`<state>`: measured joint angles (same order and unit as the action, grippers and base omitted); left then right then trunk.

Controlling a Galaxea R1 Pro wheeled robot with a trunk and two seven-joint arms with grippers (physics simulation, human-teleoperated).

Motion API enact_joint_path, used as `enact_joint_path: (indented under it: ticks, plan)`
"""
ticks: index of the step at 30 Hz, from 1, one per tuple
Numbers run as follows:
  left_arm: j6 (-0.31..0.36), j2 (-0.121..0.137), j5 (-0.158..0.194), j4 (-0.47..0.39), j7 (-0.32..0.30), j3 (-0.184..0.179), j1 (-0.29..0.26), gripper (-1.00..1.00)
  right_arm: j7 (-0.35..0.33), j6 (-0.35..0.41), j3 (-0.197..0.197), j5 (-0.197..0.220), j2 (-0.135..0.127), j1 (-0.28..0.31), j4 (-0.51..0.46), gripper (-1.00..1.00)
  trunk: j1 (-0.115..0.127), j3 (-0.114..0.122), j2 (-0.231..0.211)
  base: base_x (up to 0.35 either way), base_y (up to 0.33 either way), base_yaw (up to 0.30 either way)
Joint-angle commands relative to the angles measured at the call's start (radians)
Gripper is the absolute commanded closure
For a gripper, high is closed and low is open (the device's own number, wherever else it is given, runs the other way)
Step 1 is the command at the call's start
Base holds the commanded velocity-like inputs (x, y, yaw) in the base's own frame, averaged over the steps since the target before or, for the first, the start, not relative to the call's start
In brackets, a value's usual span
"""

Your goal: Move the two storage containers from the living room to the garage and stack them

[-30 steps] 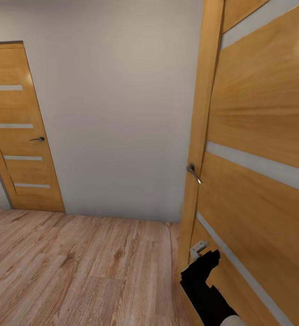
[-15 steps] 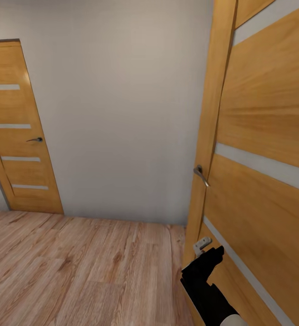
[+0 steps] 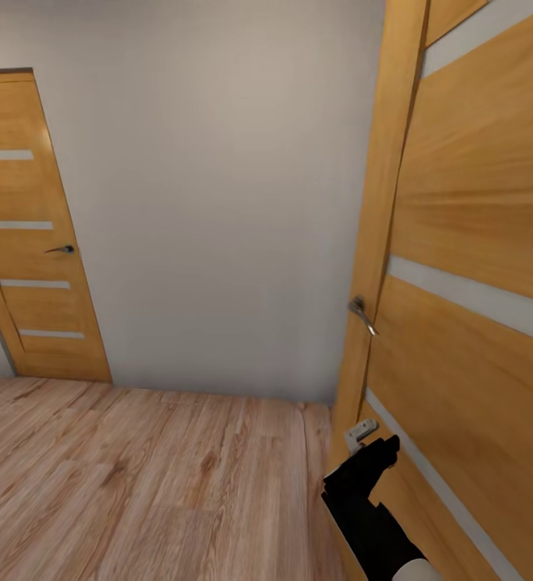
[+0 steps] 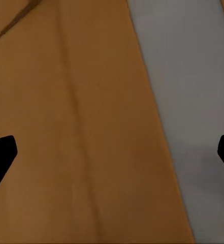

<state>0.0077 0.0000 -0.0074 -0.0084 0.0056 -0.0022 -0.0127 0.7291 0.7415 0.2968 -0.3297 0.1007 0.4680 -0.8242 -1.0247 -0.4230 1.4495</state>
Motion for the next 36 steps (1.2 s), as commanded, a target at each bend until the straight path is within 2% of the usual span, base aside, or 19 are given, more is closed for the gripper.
enact_joint_path:
  ticks: [1,8,24,36]
  plan:
    - [0.001,0.0,-0.001,-0.001,0.001,0.0,0.0,-1.0,0.005,0.014,0.002,-0.018,-0.001,0.001,-0.004,-1.0,0.0,-0.001,0.001,0.214,-0.077,0.0]
    - [0.001,0.0,-0.002,-0.001,0.001,0.001,0.0,-1.0,0.006,0.015,0.001,-0.019,-0.001,0.001,-0.025,-1.0,0.0,-0.001,0.001,0.151,-0.072,0.0]
    - [0.001,0.0,-0.001,-0.001,0.001,0.001,0.0,-1.0,0.006,0.015,0.0,-0.018,-0.001,0.001,-0.027,-1.0,0.0,-0.001,0.001,0.009,-0.004,0.0]
    - [0.0,0.0,-0.002,-0.001,0.001,0.001,0.0,-1.0,0.006,0.015,-0.001,-0.019,-0.002,0.001,-0.033,-1.0,0.0,-0.001,0.001,0.129,0.0,0.0]
